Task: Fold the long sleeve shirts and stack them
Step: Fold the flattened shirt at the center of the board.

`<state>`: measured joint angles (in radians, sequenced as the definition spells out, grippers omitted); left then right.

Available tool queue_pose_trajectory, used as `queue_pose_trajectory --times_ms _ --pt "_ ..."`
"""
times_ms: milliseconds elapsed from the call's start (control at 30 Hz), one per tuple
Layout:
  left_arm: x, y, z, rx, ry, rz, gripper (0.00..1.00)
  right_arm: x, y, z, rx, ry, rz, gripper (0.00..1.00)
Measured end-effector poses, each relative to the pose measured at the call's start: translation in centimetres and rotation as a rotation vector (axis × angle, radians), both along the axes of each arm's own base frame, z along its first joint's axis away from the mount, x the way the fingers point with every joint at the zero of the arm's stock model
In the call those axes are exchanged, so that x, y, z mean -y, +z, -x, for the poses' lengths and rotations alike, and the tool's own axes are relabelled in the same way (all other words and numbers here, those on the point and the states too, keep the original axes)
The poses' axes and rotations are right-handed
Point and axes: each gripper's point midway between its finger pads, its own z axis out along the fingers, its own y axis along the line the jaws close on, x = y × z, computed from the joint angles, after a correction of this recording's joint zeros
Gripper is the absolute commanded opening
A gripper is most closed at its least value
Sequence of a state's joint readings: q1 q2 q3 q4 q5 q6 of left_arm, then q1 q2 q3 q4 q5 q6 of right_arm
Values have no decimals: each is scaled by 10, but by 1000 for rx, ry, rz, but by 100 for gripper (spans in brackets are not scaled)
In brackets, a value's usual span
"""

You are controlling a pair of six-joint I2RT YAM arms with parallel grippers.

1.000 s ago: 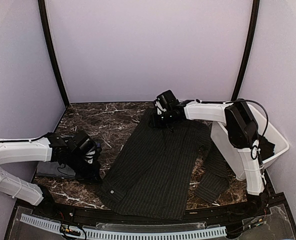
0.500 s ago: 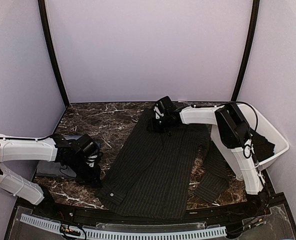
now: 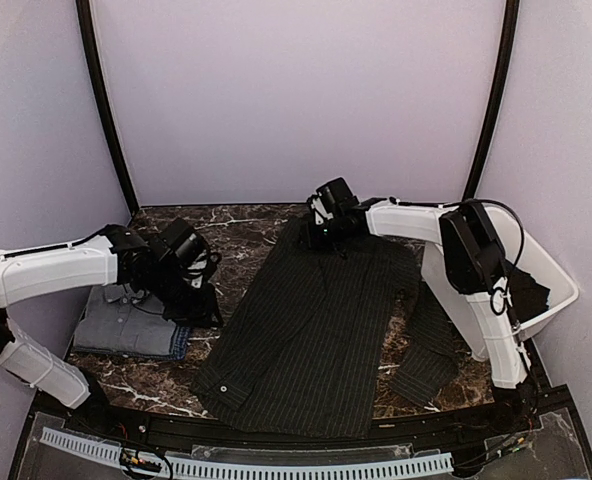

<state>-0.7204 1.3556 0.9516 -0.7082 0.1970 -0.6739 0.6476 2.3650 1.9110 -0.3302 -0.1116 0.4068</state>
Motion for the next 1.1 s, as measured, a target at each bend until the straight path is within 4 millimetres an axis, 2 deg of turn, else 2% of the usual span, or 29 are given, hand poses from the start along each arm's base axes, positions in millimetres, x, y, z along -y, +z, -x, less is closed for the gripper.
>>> queue_pose_trajectory --times_ms 100,200,300,433,500,700,900,1100 --pt "11 15 -31 61 -3 4 30 -2 26 4 33 10 -15 41" --pt "20 22 -66 112 -2 1 32 -2 54 18 55 14 -45 29" --pt "31 23 -108 166 -1 9 33 6 66 36 49 6 -79 24" --pt "46 13 -162 230 -19 12 36 14 49 57 -12 -2 -83 22" --pt "55 8 -190 269 -33 13 39 18 29 66 -61 -7 -79 21" --pt "83 -5 -259 384 -66 39 47 19 -2 72 -121 -11 -57 20" --pt "106 -25 -304 454 -83 53 54 25 -37 78 -177 -25 -1 22" --pt "122 -50 -347 504 -60 34 57 23 -37 78 -159 -22 17 26"
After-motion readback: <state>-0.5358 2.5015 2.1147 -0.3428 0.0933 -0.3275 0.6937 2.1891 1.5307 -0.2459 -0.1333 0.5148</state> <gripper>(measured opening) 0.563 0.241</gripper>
